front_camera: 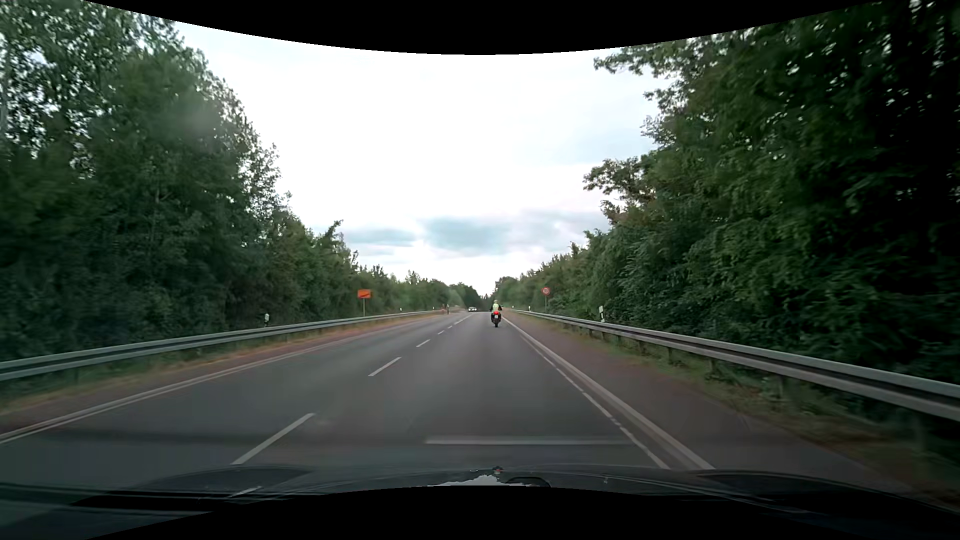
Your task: Follow the waypoints while adhering to traffic rules and regulations
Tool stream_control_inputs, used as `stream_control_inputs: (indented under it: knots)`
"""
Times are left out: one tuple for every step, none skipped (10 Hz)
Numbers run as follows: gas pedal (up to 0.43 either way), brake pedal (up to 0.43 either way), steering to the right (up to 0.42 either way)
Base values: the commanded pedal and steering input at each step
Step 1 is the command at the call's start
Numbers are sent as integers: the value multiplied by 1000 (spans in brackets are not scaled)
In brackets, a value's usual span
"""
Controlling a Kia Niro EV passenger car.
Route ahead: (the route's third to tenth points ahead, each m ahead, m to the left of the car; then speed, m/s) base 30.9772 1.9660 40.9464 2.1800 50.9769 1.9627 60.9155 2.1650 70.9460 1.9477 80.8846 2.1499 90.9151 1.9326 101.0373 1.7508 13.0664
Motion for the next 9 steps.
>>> stream_control_inputs:
  knots:
    - [197, 0, -3]
    - [197, 0, -4]
    - [197, 0, -5]
    - [197, 0, -5]
    - [197, 0, -5]
    - [220, 0, -5]
    - [248, 0, -5]
    - [268, 0, -5]
    - [268, 0, -5]
